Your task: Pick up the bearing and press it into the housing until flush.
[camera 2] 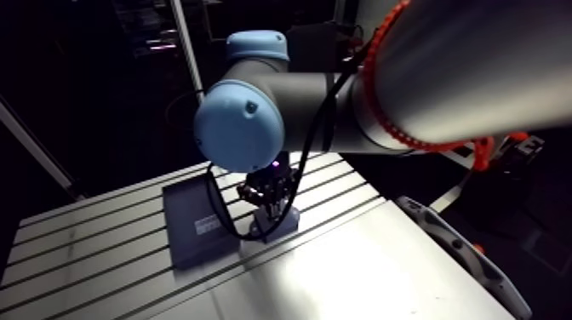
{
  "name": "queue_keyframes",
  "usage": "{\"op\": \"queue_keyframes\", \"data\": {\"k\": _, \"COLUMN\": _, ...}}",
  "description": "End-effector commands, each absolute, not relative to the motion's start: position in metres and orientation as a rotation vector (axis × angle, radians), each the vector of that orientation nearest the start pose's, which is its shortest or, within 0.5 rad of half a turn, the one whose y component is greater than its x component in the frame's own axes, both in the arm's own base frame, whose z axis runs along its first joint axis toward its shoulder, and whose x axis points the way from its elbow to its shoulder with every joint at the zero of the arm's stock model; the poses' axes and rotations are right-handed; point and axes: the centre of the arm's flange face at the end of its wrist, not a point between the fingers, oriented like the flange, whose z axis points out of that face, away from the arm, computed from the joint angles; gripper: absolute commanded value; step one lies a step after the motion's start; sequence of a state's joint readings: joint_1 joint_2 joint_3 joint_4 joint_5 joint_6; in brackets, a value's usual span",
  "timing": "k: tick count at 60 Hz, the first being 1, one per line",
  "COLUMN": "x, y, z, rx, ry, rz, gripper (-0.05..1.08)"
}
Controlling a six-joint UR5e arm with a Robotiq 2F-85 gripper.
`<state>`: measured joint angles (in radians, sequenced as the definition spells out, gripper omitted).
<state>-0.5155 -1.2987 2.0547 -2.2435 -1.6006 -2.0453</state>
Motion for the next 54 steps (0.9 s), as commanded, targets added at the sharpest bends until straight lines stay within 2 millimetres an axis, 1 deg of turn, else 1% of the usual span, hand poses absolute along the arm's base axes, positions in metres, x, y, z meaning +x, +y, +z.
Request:
{"op": "queue_keyframes", "data": {"k": 1, "x": -0.4917, "y": 0.1288, "z": 0.1934, "rx": 0.058, "ry": 3.05, "rz": -0.023, "gripper": 0.97}}
{"op": "queue_keyframes", "data": {"k": 54, "x": -0.4915, "y": 0.1298, "z": 0.192, "rx": 0.053, "ry": 3.047, "rz": -0.023, "gripper": 0.96}}
